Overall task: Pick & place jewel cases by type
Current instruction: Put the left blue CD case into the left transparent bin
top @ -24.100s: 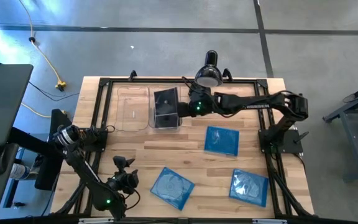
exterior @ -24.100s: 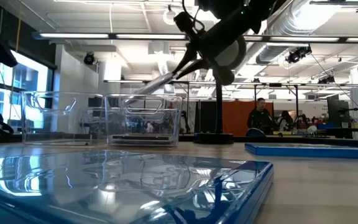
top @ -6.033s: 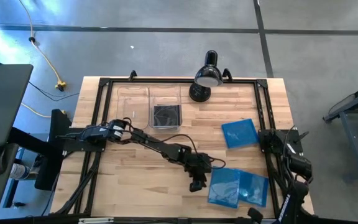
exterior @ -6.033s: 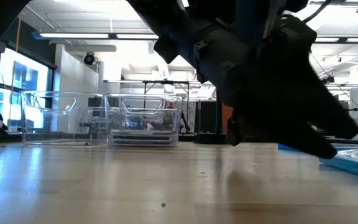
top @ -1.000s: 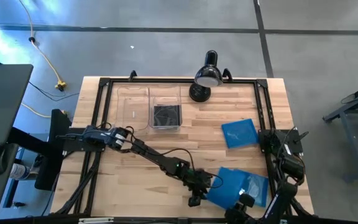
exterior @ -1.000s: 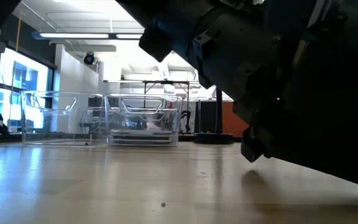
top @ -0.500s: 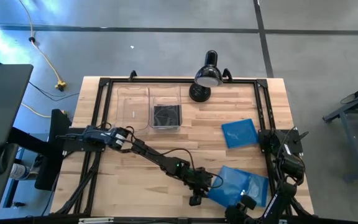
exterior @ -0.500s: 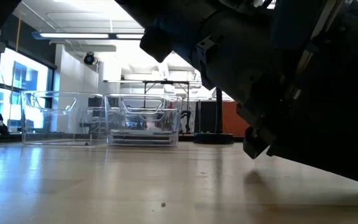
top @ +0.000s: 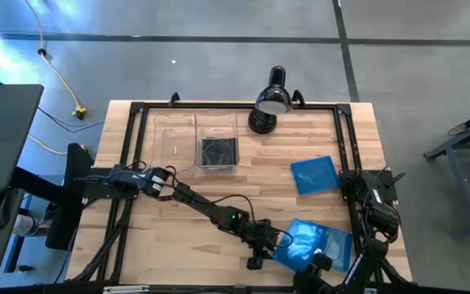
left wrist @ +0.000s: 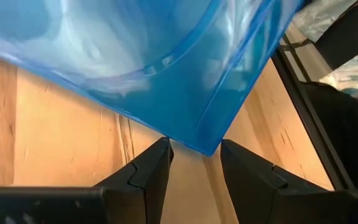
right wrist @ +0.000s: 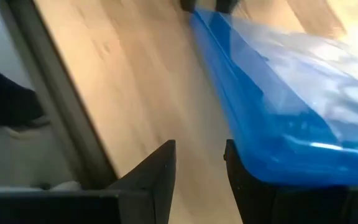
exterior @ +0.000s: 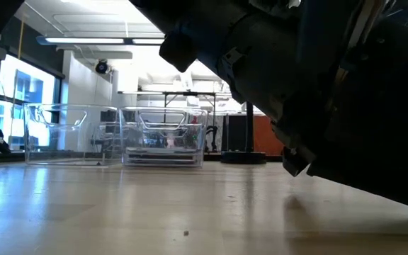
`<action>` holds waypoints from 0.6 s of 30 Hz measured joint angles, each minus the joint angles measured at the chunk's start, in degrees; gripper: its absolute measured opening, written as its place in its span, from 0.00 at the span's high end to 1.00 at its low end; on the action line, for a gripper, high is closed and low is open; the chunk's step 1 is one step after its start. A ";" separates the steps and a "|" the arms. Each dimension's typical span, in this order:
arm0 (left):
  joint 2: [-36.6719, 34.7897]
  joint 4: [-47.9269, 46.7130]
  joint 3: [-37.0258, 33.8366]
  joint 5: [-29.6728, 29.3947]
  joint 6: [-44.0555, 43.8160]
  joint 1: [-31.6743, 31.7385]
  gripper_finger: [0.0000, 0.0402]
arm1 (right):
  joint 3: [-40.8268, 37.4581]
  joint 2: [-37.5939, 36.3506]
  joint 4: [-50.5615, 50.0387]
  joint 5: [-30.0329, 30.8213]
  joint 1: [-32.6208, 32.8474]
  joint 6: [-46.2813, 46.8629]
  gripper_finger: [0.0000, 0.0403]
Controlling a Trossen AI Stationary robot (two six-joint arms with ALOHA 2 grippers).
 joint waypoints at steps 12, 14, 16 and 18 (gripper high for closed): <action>0.24 4.54 -0.08 -0.06 1.00 0.07 0.64 | -0.02 0.00 -7.47 -7.91 2.12 3.11 0.68; 0.26 4.68 -0.08 -0.08 1.48 0.07 0.64 | -0.02 0.02 -7.49 -9.00 2.80 4.33 0.68; 0.26 4.67 -0.06 0.03 1.52 0.07 0.64 | -0.02 0.02 -7.56 -9.94 3.48 5.86 0.68; 0.26 4.67 -0.06 0.16 1.48 0.07 0.64 | -0.02 0.02 -7.66 -11.01 4.13 7.11 0.68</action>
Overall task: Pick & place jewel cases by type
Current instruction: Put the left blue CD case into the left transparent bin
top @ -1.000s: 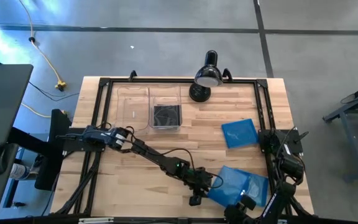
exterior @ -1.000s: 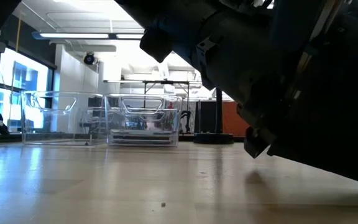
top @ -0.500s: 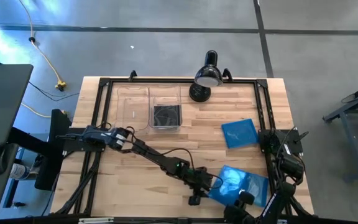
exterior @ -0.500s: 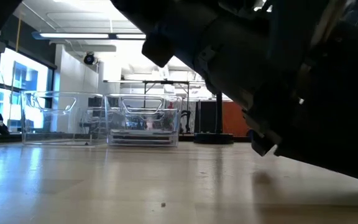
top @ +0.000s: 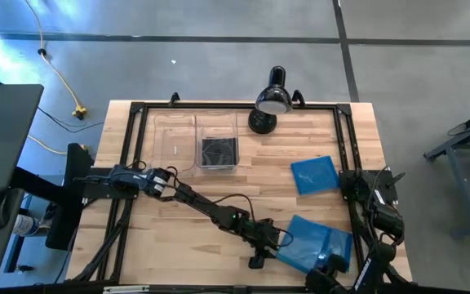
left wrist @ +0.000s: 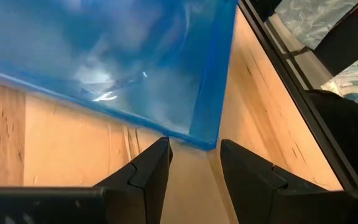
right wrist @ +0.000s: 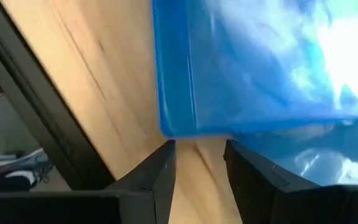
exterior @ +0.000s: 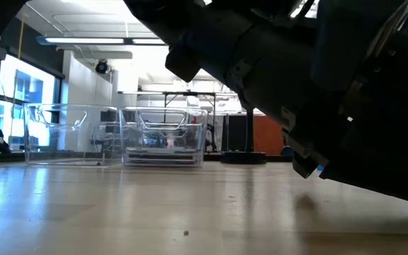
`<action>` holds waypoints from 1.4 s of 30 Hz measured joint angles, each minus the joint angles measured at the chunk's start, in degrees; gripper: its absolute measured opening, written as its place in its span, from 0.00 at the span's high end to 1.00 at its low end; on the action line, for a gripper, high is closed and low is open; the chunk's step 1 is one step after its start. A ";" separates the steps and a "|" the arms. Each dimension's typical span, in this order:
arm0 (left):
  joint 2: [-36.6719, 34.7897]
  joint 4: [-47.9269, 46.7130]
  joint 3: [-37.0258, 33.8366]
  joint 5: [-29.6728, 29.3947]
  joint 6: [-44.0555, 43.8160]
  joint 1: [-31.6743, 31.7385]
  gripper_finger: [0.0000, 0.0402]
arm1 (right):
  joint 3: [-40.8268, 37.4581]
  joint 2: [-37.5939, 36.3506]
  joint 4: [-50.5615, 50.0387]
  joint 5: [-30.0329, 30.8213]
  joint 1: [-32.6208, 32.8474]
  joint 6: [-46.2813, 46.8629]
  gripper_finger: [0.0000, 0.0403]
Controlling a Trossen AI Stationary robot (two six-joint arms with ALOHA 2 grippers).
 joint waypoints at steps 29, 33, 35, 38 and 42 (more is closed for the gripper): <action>0.00 0.00 0.07 -0.14 -0.49 -0.07 0.64 | 8.92 -1.70 -4.73 1.14 -0.70 -1.78 0.70; 0.00 0.11 0.07 0.08 -1.36 -0.06 0.64 | 8.90 -1.70 -6.19 0.72 -0.24 -1.96 0.75; 0.00 0.13 0.07 0.10 -1.51 -0.06 0.64 | 8.90 -1.70 -6.45 0.75 -0.20 -2.49 0.77; 0.00 0.17 0.07 0.27 -1.51 -0.04 0.64 | 8.89 -1.70 -6.49 1.37 -0.53 -4.14 0.80; 0.00 0.18 0.07 0.39 -1.63 -0.04 0.64 | 8.83 -1.70 -6.71 1.77 -1.35 -5.30 0.81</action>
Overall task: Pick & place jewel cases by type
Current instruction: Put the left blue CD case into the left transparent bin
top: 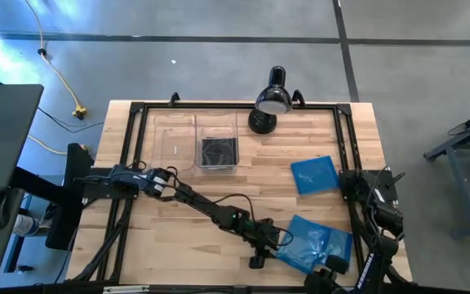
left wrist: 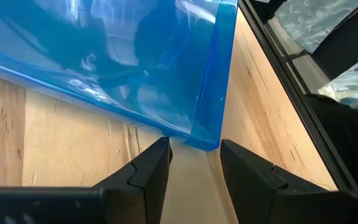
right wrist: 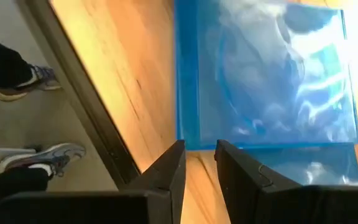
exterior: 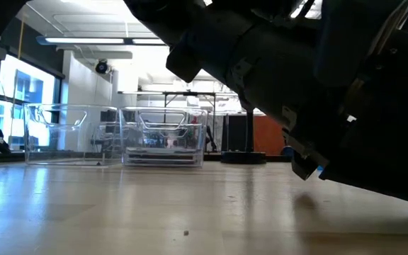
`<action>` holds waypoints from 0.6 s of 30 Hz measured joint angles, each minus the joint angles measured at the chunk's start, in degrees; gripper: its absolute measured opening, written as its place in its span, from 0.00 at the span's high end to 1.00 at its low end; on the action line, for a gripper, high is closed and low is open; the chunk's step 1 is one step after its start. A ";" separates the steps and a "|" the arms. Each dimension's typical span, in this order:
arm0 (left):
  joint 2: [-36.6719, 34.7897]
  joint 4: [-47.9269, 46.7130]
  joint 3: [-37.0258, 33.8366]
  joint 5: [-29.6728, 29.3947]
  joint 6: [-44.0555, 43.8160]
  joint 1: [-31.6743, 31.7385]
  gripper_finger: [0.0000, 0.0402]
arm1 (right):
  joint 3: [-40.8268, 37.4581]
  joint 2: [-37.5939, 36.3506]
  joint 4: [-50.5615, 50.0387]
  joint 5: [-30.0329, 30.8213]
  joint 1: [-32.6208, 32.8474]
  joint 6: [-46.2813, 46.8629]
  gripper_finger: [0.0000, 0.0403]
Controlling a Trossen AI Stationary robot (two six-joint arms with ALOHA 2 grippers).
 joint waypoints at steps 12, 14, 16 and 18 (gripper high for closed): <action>0.00 0.33 0.00 1.17 -1.61 0.72 0.64 | -11.01 0.07 3.59 -6.70 0.69 6.35 0.81; 0.00 0.20 0.00 1.52 -1.87 1.08 0.64 | -10.59 0.07 -0.98 -8.77 1.21 9.17 0.81; 0.00 0.31 0.00 1.60 -1.99 1.37 0.64 | -9.26 0.05 -2.49 -14.17 1.86 9.26 0.81; 0.02 0.57 0.00 1.47 -1.80 1.54 0.64 | -8.05 0.04 -1.70 -19.65 2.73 7.59 0.81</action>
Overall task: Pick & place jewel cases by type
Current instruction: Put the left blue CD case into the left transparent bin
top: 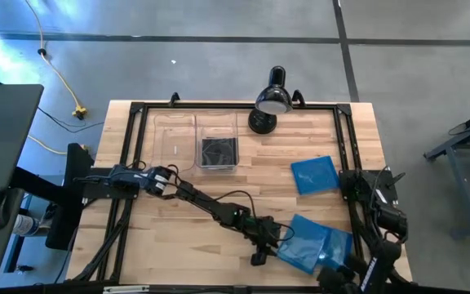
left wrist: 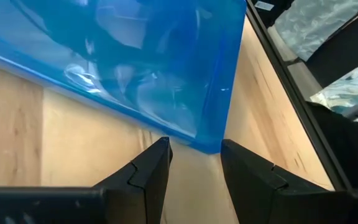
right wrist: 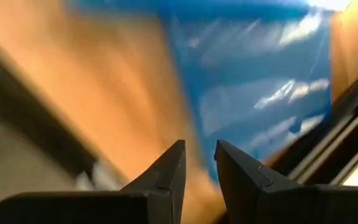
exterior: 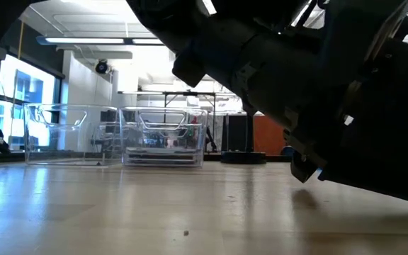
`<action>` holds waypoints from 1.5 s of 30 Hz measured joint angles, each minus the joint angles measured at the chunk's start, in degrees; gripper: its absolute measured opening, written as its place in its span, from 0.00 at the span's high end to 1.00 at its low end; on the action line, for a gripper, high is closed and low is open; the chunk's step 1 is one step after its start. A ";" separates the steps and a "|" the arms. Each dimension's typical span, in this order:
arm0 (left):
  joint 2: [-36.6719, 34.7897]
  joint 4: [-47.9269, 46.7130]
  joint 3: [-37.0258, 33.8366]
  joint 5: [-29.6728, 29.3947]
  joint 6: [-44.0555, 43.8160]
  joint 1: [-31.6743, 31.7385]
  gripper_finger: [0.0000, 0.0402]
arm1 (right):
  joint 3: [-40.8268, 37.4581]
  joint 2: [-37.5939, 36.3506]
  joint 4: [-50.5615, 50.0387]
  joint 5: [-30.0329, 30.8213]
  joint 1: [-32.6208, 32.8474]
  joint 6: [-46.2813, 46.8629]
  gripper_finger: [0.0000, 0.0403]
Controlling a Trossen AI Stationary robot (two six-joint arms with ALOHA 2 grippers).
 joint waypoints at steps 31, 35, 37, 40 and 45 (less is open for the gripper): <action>0.04 -0.18 0.07 1.34 0.20 0.39 0.64 | -27.91 -15.55 25.50 -10.54 4.53 13.50 1.00; 0.04 -0.23 0.07 1.43 0.21 0.39 0.64 | -32.68 -19.10 30.49 -9.69 3.62 14.03 1.00; 0.04 -0.25 0.07 1.48 0.24 0.39 0.64 | -33.44 -19.70 30.90 -9.04 3.11 13.65 1.00; 0.04 -0.33 0.07 1.52 0.41 0.39 0.64 | -33.49 -19.71 30.62 -7.88 2.22 12.10 1.00; 0.01 -1.81 0.14 1.53 0.44 0.36 0.64 | -33.52 -19.67 30.25 -5.83 0.92 10.28 1.00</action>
